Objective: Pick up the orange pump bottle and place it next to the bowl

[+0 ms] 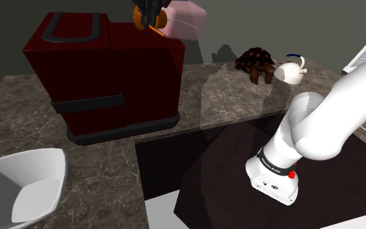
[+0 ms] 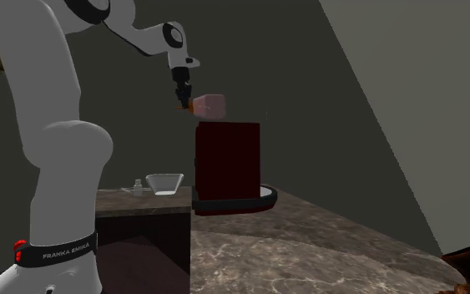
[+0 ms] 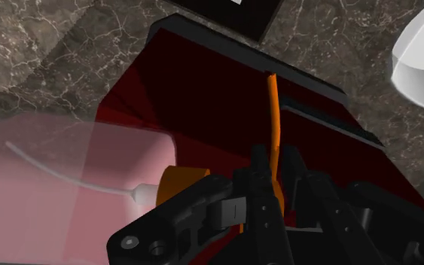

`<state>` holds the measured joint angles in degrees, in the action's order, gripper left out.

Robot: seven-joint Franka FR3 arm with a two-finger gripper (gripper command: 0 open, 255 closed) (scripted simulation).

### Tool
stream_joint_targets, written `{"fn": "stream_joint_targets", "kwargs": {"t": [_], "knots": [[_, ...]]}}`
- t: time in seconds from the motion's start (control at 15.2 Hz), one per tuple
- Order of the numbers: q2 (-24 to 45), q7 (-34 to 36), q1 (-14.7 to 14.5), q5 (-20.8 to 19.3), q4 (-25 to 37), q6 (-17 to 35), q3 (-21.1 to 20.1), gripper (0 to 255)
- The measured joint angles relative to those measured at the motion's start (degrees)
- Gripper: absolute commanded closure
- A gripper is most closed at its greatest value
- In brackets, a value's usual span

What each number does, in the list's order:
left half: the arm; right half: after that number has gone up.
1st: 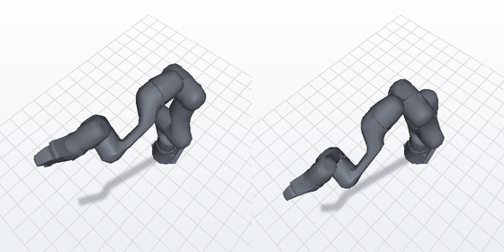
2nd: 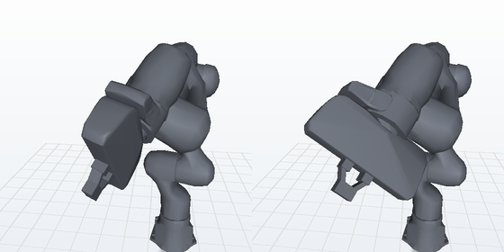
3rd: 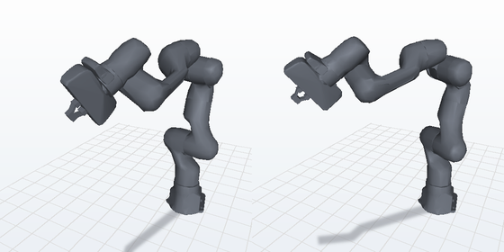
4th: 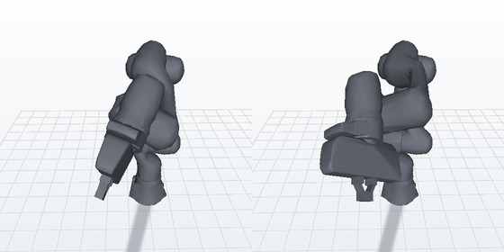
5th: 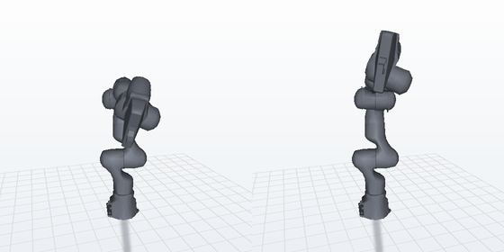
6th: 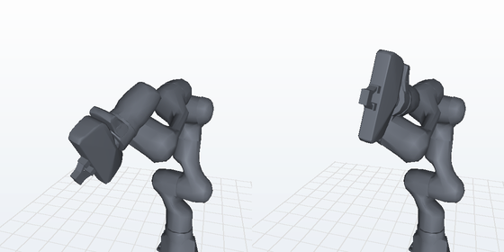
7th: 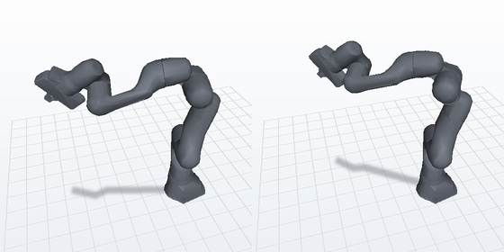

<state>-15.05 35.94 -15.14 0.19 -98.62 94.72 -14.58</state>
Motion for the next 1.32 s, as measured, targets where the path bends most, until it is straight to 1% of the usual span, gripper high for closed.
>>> {"fn": "stream_joint_targets", "kwargs": {"t": [0.2,0.33,0.53,0.66,0.73,0.79,0.92,0.99,1.12,1.32], "knots": [[1.27,3.8,-1.15,-0.41,1.98,-0.84,-2.57,255],[1.76,6.94,-2.2,-0.69,2.15,-0.65,-4.7,255],[4.7,12.07,-3.78,-1.93,5.82,-1.79,-8.27,255],[6.38,15.22,-4.83,-2.82,7.12,-1.75,-10.33,255],[7.21,16.86,-5.42,-3.31,8.26,-2.28,-11.4,255],[9.17,18.76,-6.08,-4.34,10.83,-3.23,-12.74,255],[11.44,21.69,-7.26,-5.75,13.19,-3.89,-14.57,255],[13.81,23.76,-8.24,-7.18,15.77,-4.68,-15.94,255],[14.15,25.19,-8.82,-7.51,15.03,-3.8,-16.57,255],[13.34,25.54,-8.81,-7.1,11.84,-1.32,-16.53,255]]}}
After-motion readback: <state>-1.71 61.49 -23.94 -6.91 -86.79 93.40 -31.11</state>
